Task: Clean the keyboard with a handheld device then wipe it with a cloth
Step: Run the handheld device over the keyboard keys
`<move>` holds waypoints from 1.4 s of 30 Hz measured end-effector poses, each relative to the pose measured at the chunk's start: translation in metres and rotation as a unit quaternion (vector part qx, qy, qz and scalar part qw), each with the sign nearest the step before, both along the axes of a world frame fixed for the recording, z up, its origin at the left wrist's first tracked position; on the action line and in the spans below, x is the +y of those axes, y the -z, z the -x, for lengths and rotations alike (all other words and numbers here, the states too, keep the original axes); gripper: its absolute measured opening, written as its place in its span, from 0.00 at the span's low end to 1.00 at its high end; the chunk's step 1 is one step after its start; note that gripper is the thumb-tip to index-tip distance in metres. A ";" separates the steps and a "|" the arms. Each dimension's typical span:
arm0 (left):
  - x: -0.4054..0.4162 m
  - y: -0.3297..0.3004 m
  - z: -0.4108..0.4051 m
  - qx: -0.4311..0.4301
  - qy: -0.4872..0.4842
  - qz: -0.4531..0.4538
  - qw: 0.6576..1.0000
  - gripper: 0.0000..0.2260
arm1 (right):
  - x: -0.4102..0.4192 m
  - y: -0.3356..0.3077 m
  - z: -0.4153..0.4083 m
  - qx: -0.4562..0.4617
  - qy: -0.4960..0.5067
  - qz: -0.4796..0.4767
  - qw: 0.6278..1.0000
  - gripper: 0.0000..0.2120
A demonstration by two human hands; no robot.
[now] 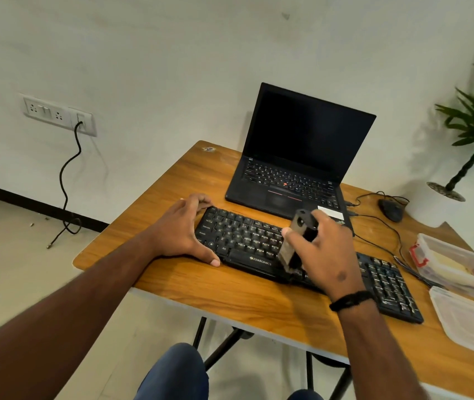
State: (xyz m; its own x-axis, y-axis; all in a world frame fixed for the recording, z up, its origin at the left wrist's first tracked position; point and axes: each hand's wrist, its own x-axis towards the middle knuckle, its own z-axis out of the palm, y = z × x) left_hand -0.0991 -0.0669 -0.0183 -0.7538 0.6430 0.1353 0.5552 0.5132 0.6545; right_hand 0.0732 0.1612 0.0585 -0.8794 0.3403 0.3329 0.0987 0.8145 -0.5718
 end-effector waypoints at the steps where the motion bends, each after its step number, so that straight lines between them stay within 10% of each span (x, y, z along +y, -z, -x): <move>1: 0.000 0.001 0.000 0.001 -0.001 -0.001 1.000 0.60 | -0.006 0.006 -0.001 0.012 0.014 0.017 1.000 0.09; 9: -0.001 0.001 0.001 0.003 0.003 0.000 1.000 0.60 | -0.050 0.019 0.016 0.091 -0.015 0.144 0.985 0.08; 17: 0.001 0.003 0.002 0.006 0.003 -0.008 1.000 0.59 | -0.066 0.038 0.023 0.069 0.039 0.027 0.997 0.09; 22: 0.000 0.001 -0.001 0.001 0.003 -0.009 1.000 0.58 | -0.059 0.021 0.032 0.109 0.013 0.240 0.965 0.06; 37: 0.000 0.003 0.004 0.002 0.006 0.000 1.000 0.57 | -0.077 0.029 0.032 0.092 -0.092 0.053 0.990 0.08; 42: 0.000 0.001 0.001 -0.003 0.006 -0.003 1.000 0.57 | -0.039 0.028 0.026 0.056 0.011 0.060 0.997 0.09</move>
